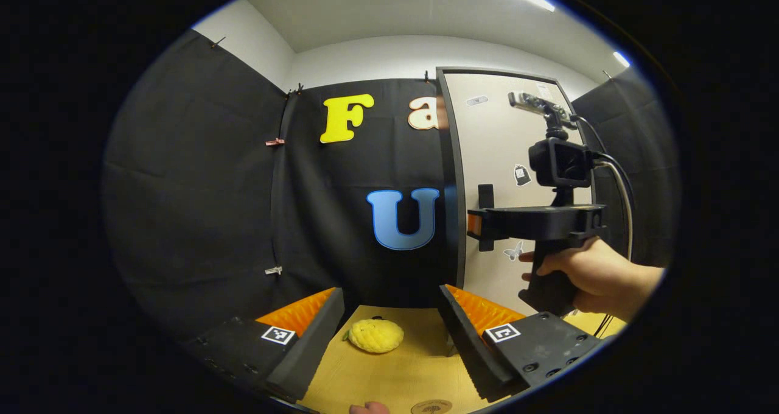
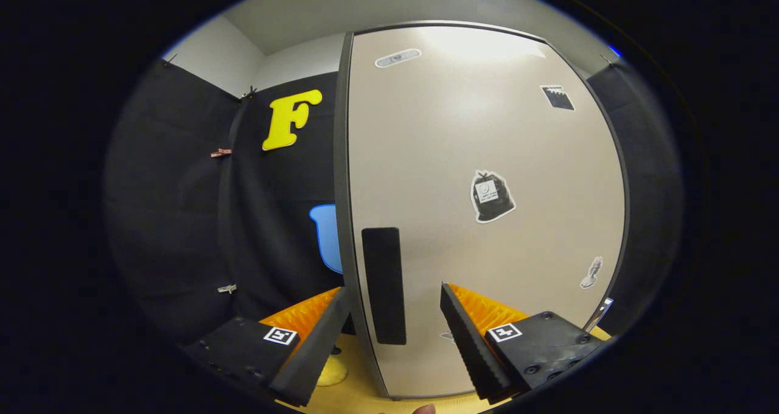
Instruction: Open the cabinet door with the right hand, grasp the bottle in the cabinet with the left hand and place it on the coaster, then close the cabinet door with the right hand.
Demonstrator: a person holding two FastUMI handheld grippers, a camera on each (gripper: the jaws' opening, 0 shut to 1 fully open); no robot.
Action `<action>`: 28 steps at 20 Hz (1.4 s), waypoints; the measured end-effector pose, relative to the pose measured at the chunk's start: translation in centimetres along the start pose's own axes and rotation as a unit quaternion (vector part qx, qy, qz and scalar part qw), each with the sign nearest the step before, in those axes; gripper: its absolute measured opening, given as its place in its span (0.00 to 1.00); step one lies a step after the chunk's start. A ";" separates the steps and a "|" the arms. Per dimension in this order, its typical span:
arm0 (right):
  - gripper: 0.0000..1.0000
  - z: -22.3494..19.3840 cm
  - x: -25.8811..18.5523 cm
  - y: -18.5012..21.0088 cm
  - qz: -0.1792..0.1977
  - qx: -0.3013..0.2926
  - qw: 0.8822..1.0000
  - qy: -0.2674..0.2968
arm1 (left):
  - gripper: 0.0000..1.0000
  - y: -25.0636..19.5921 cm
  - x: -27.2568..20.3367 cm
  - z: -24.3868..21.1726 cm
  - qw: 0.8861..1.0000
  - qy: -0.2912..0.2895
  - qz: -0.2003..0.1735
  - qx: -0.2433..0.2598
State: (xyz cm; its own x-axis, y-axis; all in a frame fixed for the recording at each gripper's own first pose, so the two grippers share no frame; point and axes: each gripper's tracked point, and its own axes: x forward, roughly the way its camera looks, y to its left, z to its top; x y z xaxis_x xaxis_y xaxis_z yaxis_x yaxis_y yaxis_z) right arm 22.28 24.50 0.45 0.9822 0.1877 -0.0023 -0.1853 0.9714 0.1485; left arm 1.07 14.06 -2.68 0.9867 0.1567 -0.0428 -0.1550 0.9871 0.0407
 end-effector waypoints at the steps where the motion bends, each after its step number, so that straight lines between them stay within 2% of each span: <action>1: 0.97 -0.3 0.4 0.3 0.000 0.008 1.000 0.004 | 0.98 0.0 0.2 -0.2 1.000 0.002 -0.001 -0.002; 2: 0.95 -0.5 1.1 0.6 0.003 0.017 1.000 0.006 | 0.98 0.1 0.3 -0.2 1.000 0.003 -0.001 -0.005; 3: 0.84 -0.7 1.5 0.6 0.002 0.022 1.000 0.007 | 0.98 0.2 0.3 -0.4 1.000 0.003 0.000 -0.007; 4: 0.77 -0.8 1.9 0.5 -0.005 0.023 1.000 0.007 | 0.98 0.4 0.4 -0.3 1.000 0.004 0.001 -0.007; 5: 0.62 -1.0 2.0 0.3 -0.015 0.023 1.000 0.006 | 0.98 0.4 0.4 -0.5 1.000 0.005 0.003 -0.006; 6: 0.47 -0.9 2.0 0.8 -0.010 0.021 1.000 0.002 | 0.98 0.4 0.4 -0.4 1.000 0.005 0.004 -0.006; 8: 0.49 -0.9 1.2 0.2 -0.027 -0.004 1.000 -0.007 | 0.98 0.3 0.4 -0.4 1.000 0.006 0.005 -0.007; 9: 0.33 -1.1 1.9 0.2 -0.031 -0.013 0.999 -0.010 | 0.98 0.4 0.2 -0.5 1.000 0.007 0.007 -0.006; 10: 0.33 -1.1 1.9 0.2 -0.029 -0.013 0.999 -0.010 | 0.98 0.4 0.2 -0.4 1.000 0.008 0.009 -0.007; 11: 0.26 -1.1 2.0 0.3 -0.024 -0.008 1.000 -0.008 | 0.98 0.3 0.1 -0.5 1.000 0.008 0.010 -0.008; 12: 0.26 -1.2 1.8 0.3 -0.018 -0.004 1.000 0.000 | 0.98 0.2 0.0 -0.5 1.000 0.009 0.010 -0.010; 13: 0.18 -1.1 2.0 0.3 -0.013 -0.001 1.000 0.003 | 0.98 0.1 -0.1 -0.6 1.000 0.009 0.009 -0.011; 18: 0.18 -1.1 0.8 0.5 0.011 -0.001 1.000 0.014 | 0.97 0.1 -1.1 -0.1 1.000 0.003 0.014 -0.010; 24: 0.18 0.1 -3.9 1.7 0.058 0.007 0.998 0.023 | 0.97 -0.1 -2.9 0.7 1.000 -0.008 0.020 -0.008; 28: 0.18 0.2 -6.4 0.8 0.082 0.009 0.996 0.033 | 0.98 -0.7 -4.0 1.1 1.000 -0.010 0.016 -0.007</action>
State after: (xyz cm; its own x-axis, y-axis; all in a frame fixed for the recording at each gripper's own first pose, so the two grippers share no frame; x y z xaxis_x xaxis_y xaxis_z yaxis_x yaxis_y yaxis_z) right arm 15.84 24.04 0.75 0.9346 0.3534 -0.0413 -0.3420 0.9243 0.1691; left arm -2.67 12.69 -1.46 0.9818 0.1885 -0.0215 -0.1879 0.9818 0.0271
